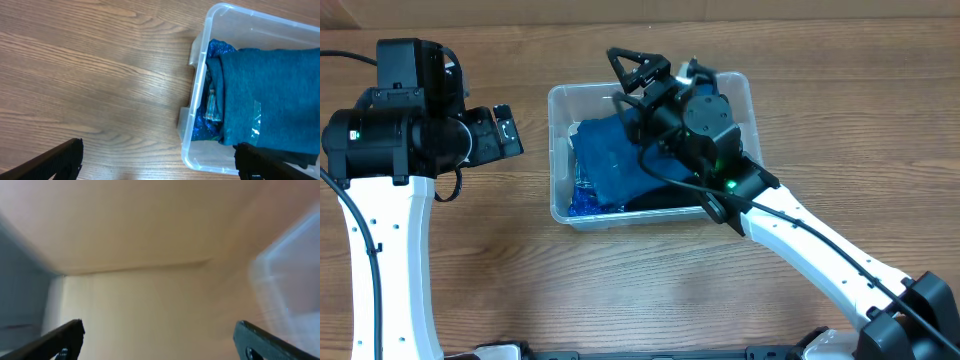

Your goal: Pack container

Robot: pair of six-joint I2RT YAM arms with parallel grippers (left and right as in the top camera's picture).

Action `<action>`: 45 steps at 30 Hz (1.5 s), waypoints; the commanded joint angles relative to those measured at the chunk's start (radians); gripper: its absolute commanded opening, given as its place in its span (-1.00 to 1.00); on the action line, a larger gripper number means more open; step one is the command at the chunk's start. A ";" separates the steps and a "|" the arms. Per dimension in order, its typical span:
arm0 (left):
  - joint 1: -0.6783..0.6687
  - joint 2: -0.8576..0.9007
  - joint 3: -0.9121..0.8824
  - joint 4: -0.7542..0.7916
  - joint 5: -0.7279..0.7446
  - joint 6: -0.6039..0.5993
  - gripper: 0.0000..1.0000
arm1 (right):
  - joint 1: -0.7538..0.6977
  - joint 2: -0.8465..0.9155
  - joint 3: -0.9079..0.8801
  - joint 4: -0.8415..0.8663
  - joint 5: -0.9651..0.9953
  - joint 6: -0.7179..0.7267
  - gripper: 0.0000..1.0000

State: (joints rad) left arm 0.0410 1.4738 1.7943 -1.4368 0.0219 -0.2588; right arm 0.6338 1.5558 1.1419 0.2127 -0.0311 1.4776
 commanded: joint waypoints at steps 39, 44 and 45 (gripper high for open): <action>0.004 -0.002 0.014 0.055 0.070 0.191 1.00 | -0.233 -0.322 0.301 -1.058 0.253 -1.007 1.00; 0.000 0.022 0.014 0.156 0.170 0.388 1.00 | -0.418 -0.365 0.299 -1.163 0.314 -1.003 1.00; 0.000 0.029 0.014 0.156 0.170 0.378 1.00 | -0.458 -0.360 0.299 -1.176 0.302 -1.009 1.00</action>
State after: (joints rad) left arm 0.0410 1.4757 1.7943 -1.2953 0.1459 0.0334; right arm 0.2924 1.1748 1.4353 -0.9348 0.2405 0.4877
